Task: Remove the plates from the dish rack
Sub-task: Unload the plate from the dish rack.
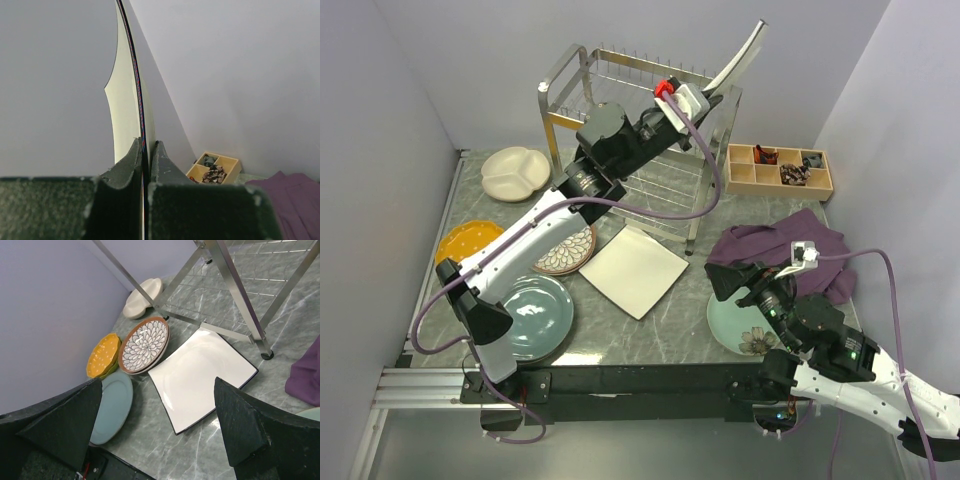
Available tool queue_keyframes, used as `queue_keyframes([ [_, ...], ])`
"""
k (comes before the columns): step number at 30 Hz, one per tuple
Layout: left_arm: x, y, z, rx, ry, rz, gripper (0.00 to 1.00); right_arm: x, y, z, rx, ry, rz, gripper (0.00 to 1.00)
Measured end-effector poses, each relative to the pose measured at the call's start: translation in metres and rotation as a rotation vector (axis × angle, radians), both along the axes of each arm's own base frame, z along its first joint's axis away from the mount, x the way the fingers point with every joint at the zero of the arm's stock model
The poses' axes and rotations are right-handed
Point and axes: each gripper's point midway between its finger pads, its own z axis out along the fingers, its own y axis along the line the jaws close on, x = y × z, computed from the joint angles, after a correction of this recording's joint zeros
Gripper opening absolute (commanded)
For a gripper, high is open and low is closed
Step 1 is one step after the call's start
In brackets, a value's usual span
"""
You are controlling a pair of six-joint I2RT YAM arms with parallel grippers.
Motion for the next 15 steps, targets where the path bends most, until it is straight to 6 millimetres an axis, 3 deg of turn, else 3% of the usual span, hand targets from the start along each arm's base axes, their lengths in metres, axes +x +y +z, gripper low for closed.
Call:
queue_keyframes([
  [9, 0.000, 0.005, -0.004, 0.102, -0.072, 0.042, 0.01, 0.001, 0.003, -0.003, -0.018, 0.007, 0.000, 0.98],
  [15, -0.012, 0.030, -0.002, 0.190, -0.120, 0.103, 0.01, 0.002, 0.004, -0.006, -0.029, 0.012, 0.000, 0.98],
])
